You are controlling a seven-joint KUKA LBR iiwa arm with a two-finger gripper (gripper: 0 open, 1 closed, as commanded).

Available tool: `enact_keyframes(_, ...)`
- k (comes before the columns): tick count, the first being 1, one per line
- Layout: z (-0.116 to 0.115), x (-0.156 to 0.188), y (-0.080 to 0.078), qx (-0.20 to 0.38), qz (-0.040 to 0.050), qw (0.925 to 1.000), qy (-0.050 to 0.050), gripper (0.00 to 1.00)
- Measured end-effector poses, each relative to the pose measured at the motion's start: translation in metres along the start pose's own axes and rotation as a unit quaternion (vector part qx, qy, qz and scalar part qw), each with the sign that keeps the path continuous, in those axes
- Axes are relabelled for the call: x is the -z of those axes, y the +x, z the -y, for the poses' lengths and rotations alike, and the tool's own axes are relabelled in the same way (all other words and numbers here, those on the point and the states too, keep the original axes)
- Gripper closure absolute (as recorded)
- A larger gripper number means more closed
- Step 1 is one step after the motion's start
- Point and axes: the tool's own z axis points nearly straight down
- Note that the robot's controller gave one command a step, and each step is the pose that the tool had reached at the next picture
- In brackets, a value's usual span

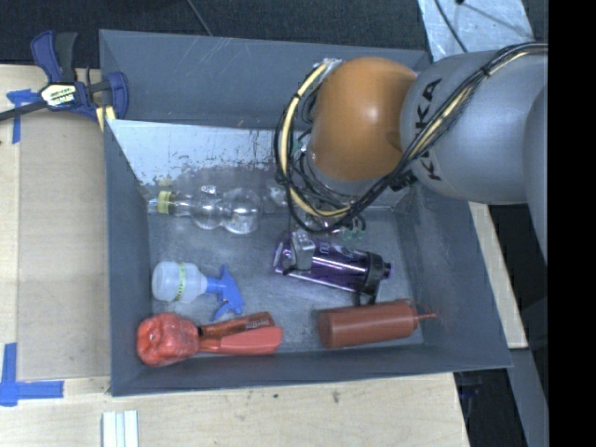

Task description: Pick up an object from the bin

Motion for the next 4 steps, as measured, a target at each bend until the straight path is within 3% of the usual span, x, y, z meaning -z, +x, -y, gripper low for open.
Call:
enact_keyframes(1,0.037,0.003,0.003,0.036,-0.0004,0.9994,0.0,0.0)
enact_keyframes(2,0.066,0.01,0.021,-0.013,-0.0007,0.9999,0.0,0.0)
enact_keyframes(3,0.067,-0.021,0.015,-0.012,0.0011,0.9999,0.001,0.0)
enact_keyframes(4,0.06,-0.049,0.027,-0.009,-0.0007,1.0,0.0,0.0)
